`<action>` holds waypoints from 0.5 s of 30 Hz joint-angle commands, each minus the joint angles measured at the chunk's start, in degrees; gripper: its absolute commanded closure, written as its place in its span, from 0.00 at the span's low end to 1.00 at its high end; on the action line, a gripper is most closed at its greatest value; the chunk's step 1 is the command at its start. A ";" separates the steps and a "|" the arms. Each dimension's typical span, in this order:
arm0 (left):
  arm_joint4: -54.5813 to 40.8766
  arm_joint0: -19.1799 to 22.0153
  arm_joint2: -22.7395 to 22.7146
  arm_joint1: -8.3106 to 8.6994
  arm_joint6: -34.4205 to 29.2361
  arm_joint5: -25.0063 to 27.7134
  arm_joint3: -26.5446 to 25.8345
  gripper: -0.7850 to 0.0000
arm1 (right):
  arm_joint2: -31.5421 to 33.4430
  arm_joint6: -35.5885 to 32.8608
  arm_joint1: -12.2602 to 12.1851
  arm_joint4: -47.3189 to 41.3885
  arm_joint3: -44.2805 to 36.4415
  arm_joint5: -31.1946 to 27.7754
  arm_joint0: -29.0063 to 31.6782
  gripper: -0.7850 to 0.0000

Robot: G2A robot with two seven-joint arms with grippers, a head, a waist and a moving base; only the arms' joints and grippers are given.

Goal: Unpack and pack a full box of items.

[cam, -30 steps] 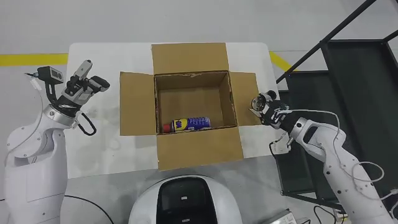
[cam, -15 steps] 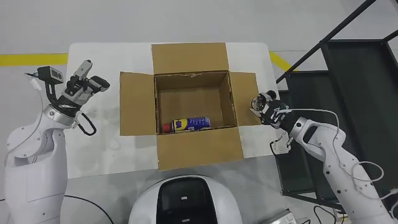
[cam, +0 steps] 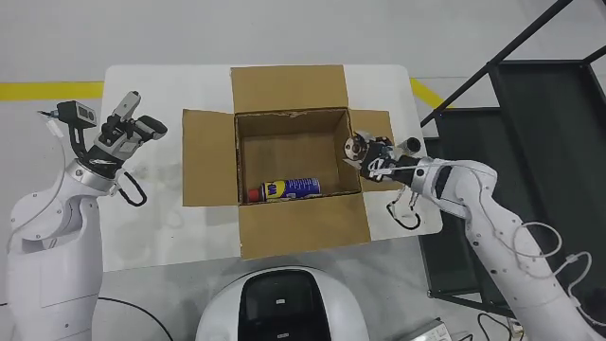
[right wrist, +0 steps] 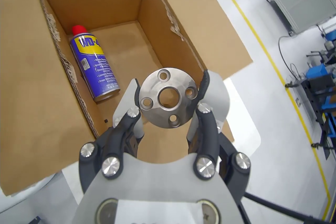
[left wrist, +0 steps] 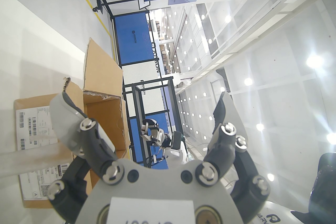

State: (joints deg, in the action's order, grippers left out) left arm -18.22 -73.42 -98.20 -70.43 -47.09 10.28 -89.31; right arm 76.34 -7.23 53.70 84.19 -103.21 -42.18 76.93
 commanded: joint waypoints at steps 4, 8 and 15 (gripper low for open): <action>0.00 0.00 0.00 0.00 0.00 0.00 0.00 0.00 | -11.42 -9.06 2.20 -1.68 4.18 0.75 -9.50 1.00; 0.00 0.00 0.00 0.00 0.00 0.00 0.00 0.00 | -18.39 -15.27 4.07 -2.15 9.02 1.57 -15.50 1.00; 0.00 0.00 0.00 0.00 0.00 0.00 0.00 0.00 | -25.42 -19.82 6.94 -5.12 17.20 2.90 -23.16 1.00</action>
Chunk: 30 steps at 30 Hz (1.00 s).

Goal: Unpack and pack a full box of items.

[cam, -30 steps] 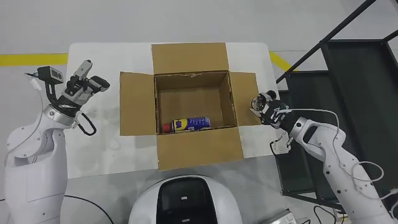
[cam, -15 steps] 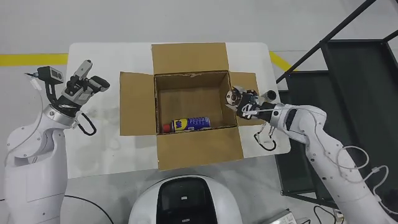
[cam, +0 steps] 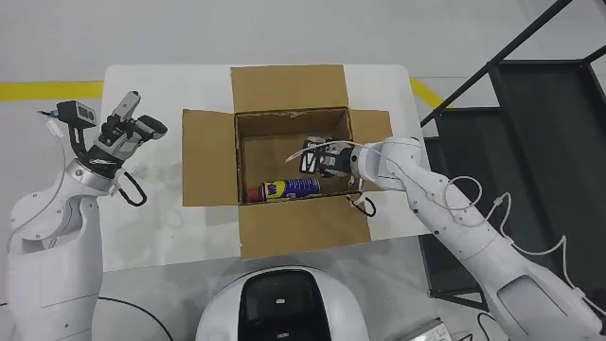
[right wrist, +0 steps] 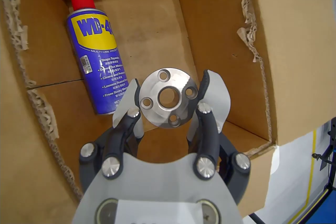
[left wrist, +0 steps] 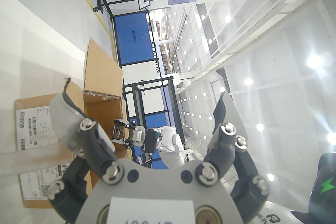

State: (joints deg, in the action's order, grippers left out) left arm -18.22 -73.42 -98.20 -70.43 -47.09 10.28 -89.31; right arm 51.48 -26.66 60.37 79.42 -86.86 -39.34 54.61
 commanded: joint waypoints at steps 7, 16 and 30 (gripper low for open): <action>0.00 0.00 0.00 0.00 0.00 0.00 0.00 0.00 | -4.24 -2.48 2.31 -3.37 7.10 -0.31 -5.49 0.99; 0.00 0.00 0.00 0.00 0.00 0.00 0.00 0.00 | -7.78 -1.80 4.55 -5.52 13.62 -0.60 -9.20 0.93; 0.00 0.00 0.00 0.00 0.00 0.00 0.00 0.00 | -11.40 -3.92 6.86 -2.42 18.44 -6.26 -16.02 1.00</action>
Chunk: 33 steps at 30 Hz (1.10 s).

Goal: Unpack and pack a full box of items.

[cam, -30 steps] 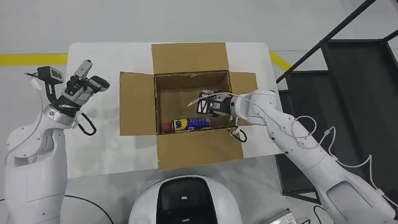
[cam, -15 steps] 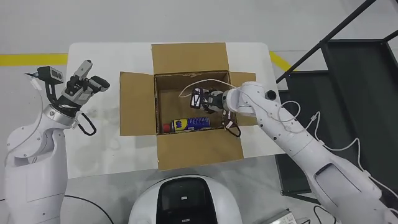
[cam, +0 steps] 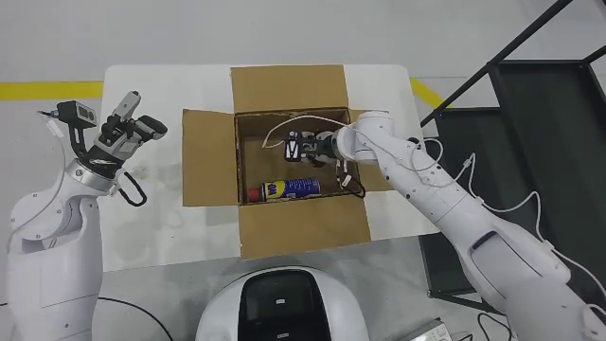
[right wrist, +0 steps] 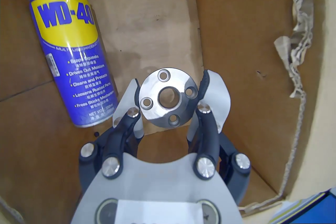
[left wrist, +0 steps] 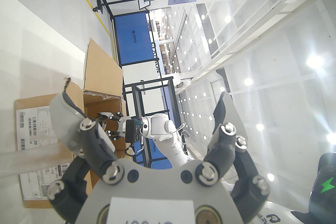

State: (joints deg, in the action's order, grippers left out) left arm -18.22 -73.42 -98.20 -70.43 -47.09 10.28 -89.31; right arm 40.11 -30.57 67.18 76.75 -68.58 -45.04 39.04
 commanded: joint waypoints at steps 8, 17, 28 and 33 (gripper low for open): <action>0.00 0.00 0.00 0.00 0.00 0.00 0.00 0.00 | -2.61 1.39 1.68 1.32 4.84 -2.69 -3.01 1.00; 0.00 0.00 0.00 0.00 0.00 0.00 0.00 0.00 | -8.52 7.25 5.79 3.50 14.10 -0.60 -5.56 1.00; 0.00 0.00 0.00 0.00 0.00 0.00 0.00 0.00 | -11.34 9.80 9.14 6.02 22.19 1.43 -7.95 0.00; 0.00 0.00 0.00 0.00 0.00 0.00 0.00 0.00 | -10.46 11.63 9.20 5.83 22.22 1.22 -7.93 0.00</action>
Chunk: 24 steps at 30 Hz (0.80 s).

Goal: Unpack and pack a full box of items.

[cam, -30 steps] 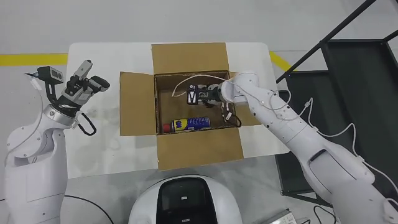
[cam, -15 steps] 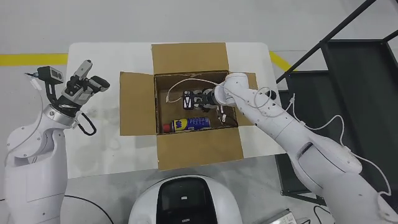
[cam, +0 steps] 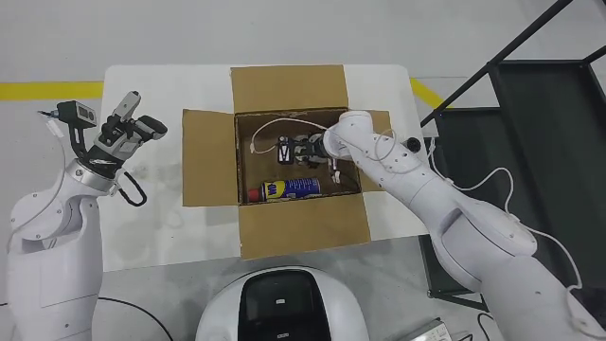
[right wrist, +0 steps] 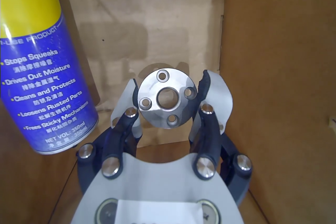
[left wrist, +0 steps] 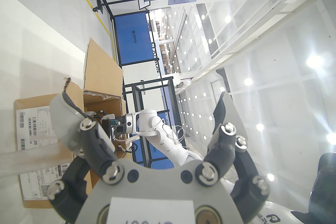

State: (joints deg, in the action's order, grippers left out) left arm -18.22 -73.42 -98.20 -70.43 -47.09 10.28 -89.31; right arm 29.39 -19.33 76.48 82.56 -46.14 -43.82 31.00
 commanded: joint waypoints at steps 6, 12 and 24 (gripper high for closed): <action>0.00 0.00 0.00 0.00 0.00 0.00 0.00 0.00 | 3.76 3.05 -2.31 0.37 -6.24 -1.72 2.01 0.00; 0.00 0.00 0.00 0.00 0.00 0.00 0.00 0.00 | 13.50 3.17 -8.01 0.21 -22.11 -5.86 9.62 0.00; 0.00 0.00 0.00 0.00 0.00 0.00 0.00 0.00 | 46.53 7.63 -17.94 -6.87 -52.02 -11.76 37.58 0.00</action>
State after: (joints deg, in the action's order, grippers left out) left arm -18.22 -73.42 -98.20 -70.43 -47.09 10.28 -89.31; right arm 72.08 -12.83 58.99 76.12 -97.11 -56.19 66.13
